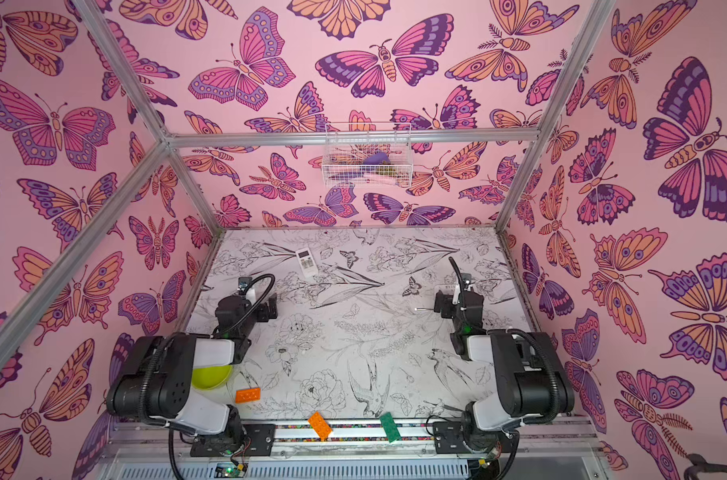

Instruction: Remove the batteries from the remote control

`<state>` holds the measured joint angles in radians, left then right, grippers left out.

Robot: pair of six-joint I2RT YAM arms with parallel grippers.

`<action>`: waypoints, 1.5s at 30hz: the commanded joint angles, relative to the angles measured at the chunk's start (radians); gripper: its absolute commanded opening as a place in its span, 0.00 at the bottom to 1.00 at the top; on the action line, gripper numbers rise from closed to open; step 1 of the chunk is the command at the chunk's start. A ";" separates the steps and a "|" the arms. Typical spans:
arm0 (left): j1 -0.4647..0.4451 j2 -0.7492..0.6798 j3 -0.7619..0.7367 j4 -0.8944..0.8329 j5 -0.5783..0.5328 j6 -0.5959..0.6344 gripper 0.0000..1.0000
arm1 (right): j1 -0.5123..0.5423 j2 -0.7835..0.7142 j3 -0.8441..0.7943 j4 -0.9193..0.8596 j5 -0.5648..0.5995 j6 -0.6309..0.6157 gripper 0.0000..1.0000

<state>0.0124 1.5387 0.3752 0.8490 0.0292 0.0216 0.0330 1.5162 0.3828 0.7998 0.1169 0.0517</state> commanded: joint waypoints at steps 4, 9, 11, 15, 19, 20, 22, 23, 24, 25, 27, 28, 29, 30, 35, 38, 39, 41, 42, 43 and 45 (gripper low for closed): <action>-0.003 -0.006 0.002 0.021 -0.008 0.009 0.99 | -0.010 -0.010 0.021 0.007 -0.014 -0.007 0.99; -0.003 -0.003 0.003 0.019 -0.008 0.009 0.99 | -0.008 -0.010 0.019 0.009 -0.015 -0.007 0.99; -0.003 -0.004 0.004 0.019 -0.006 0.010 0.99 | -0.009 -0.010 0.020 0.008 -0.014 -0.007 0.99; -0.002 -0.002 0.001 0.027 -0.006 0.009 0.99 | -0.009 -0.010 0.021 0.007 -0.015 -0.007 0.99; -0.003 0.015 -0.008 0.072 -0.005 0.014 0.99 | -0.009 -0.010 0.021 0.007 -0.014 -0.007 0.99; -0.003 0.018 -0.010 0.083 -0.006 0.017 0.99 | -0.009 -0.010 0.021 0.007 -0.014 -0.006 0.99; -0.005 0.018 -0.010 0.085 -0.010 0.018 0.99 | -0.009 -0.010 0.021 0.007 -0.014 -0.006 0.99; -0.007 0.017 -0.011 0.082 -0.013 0.018 0.99 | -0.008 -0.010 0.021 0.007 -0.014 -0.007 0.99; -0.007 0.015 -0.011 0.080 -0.016 0.017 0.99 | -0.009 -0.010 0.021 0.007 -0.014 -0.007 0.99; -0.007 0.011 -0.009 0.072 -0.017 0.015 0.99 | -0.009 -0.010 0.021 0.007 -0.015 -0.006 0.99; -0.008 0.008 -0.003 0.050 -0.027 0.004 0.99 | -0.008 -0.010 0.021 0.007 -0.015 -0.006 0.99; -0.008 0.004 0.002 0.035 -0.035 0.000 0.99 | -0.010 -0.010 0.021 0.007 -0.014 -0.006 0.99; -0.007 0.000 0.005 0.020 -0.041 -0.005 0.99 | -0.009 -0.010 0.021 0.007 -0.014 -0.007 0.99; -0.007 0.000 0.006 0.020 -0.041 -0.005 0.99 | -0.009 -0.010 0.021 0.008 -0.014 -0.007 0.99; -0.008 0.001 0.005 0.024 -0.041 -0.005 0.99 | -0.009 -0.010 0.020 0.007 -0.001 -0.003 0.99; -0.007 -0.003 0.008 0.011 -0.041 -0.005 0.99 | -0.009 -0.010 0.019 0.010 0.032 0.011 0.99; -0.008 -0.005 0.008 0.009 -0.041 -0.006 0.99 | -0.009 -0.010 0.019 0.009 0.032 0.011 0.99; -0.008 -0.006 0.008 0.005 -0.042 -0.006 0.99 | -0.009 -0.011 0.019 0.010 0.032 0.011 0.99; -0.008 -0.008 0.008 0.005 -0.042 -0.006 0.99 | -0.008 -0.010 0.019 0.010 0.032 0.011 0.99; -0.008 -0.006 0.008 0.006 -0.041 -0.006 0.99 | -0.008 -0.010 0.018 0.010 0.032 0.011 0.99; -0.007 -0.005 0.006 0.008 -0.041 -0.005 0.99 | -0.009 -0.010 0.018 0.010 0.032 0.011 0.99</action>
<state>0.0078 1.5414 0.3752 0.8589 -0.0010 0.0235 0.0315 1.5162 0.3828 0.7998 0.1341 0.0528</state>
